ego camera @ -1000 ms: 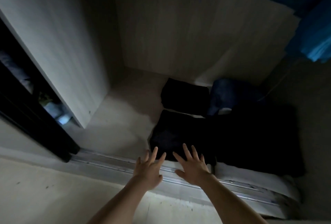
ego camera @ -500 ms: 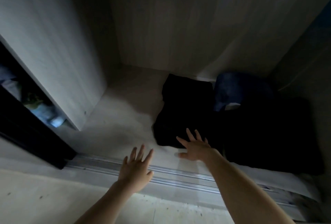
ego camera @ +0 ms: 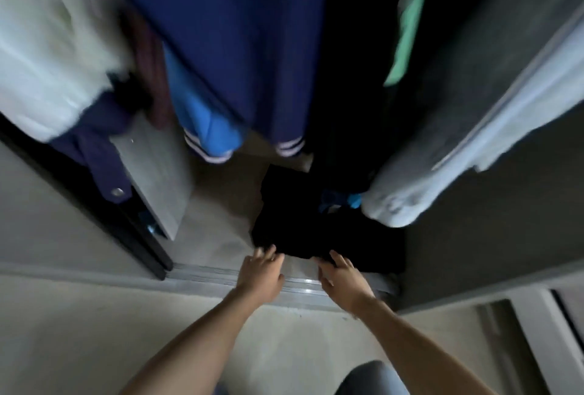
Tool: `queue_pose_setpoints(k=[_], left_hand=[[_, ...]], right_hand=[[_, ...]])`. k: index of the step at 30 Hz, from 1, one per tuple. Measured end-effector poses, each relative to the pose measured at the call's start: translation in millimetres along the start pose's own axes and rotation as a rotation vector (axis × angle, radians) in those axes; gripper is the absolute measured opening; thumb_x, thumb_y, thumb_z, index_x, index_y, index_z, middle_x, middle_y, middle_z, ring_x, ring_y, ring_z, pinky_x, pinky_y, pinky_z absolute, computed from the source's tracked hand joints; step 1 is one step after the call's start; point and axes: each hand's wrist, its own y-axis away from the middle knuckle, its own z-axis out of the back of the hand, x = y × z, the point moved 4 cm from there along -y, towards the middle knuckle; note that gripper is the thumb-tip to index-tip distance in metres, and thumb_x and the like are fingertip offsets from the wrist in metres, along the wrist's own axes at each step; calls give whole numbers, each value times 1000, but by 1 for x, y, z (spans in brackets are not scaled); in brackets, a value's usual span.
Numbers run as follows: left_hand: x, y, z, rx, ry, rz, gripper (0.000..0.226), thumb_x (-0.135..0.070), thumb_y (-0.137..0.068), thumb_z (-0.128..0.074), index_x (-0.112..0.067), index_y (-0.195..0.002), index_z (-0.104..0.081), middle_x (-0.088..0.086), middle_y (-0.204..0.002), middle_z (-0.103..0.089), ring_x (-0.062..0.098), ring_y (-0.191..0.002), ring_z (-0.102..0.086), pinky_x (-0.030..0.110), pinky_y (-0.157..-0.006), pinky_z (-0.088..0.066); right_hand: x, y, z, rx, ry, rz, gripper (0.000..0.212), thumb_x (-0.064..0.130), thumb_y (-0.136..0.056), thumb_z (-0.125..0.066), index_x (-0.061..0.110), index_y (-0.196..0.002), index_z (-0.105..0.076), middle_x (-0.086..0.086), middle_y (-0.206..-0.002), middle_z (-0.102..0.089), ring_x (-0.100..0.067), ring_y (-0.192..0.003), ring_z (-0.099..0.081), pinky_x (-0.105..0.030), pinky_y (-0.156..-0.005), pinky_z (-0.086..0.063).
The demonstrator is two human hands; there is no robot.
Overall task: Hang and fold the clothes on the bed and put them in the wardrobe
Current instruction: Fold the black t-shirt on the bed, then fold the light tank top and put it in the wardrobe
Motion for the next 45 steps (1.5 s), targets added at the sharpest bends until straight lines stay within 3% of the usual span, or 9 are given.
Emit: queue_pose_setpoints(k=[5,14,17,22,27,35,39,42,45], left_hand=[[-77,79,74,44,143,-143,42,-32,-93,-44,-20,-133,-43,-3,-146,-35,20,-131,-33,30,-99,-34],[-190,167,215,75,26,-595,35,-28,-93,-45,-21,-127,-52,-4,-137,-47,20,-120,-44,27,-95,-38],[-263,208,236,52,-35,-849,38,-29,-94,-45,-20,-131,-49,-4,-139,-45,20,-123,-43,25,-95,-36],[-356,325,216,183,-39,-1199,39,-24,-95,-48,-15,-133,-47,2,-140,-45,22,-127,-40,28,-102,-32],[-416,497,168,320,3,-1563,38,-23,-93,-54,-14,-130,-51,4,-135,-50,21,-127,-42,32,-103,-33],[-387,771,87,589,8,-2024,44,-24,-92,-54,-16,-135,-48,1,-141,-43,19,-131,-32,25,-105,-24],[-340,853,87,639,155,-2242,38,-21,-88,-61,-10,-124,-59,11,-137,-49,32,-129,-39,43,-105,-33],[-316,892,94,704,323,-2394,40,-32,-87,-55,-13,-121,-62,12,-133,-54,36,-125,-46,51,-99,-40],[-297,914,72,845,28,-2469,53,-45,-93,-44,-27,-142,-37,-3,-154,-23,15,-143,-12,35,-114,-12]], right_hand=[[6,137,82,-48,-37,-118,46,29,-95,-40,27,-140,-39,1,-147,-34,-17,-134,-31,-25,-105,-32],[4,418,190,-365,-71,-729,40,35,-96,-40,28,-135,-45,0,-141,-39,-17,-133,-32,-26,-99,-36],[23,506,189,-395,-59,-898,38,32,-95,-40,24,-131,-49,-3,-142,-38,-18,-133,-30,-29,-99,-35],[81,654,156,-483,-120,-1212,38,26,-94,-45,17,-131,-52,-11,-149,-32,-21,-140,-21,-34,-106,-30],[175,802,107,-655,-199,-1586,39,29,-95,-46,16,-131,-52,-11,-148,-33,-21,-140,-21,-36,-108,-27],[340,934,30,-667,-270,-2135,37,33,-97,-39,20,-130,-50,-6,-145,-35,-21,-137,-22,-35,-106,-24],[428,965,2,-670,-402,-2383,39,34,-96,-40,23,-133,-48,-4,-143,-38,-21,-134,-28,-34,-105,-29],[473,966,-16,-818,-698,-2384,45,37,-94,-43,26,-138,-41,-3,-142,-41,-22,-128,-38,-33,-103,-34],[490,948,-31,-919,-942,-2263,61,42,-91,-52,24,-145,-31,1,-148,-33,-19,-132,-34,-27,-103,-32]])
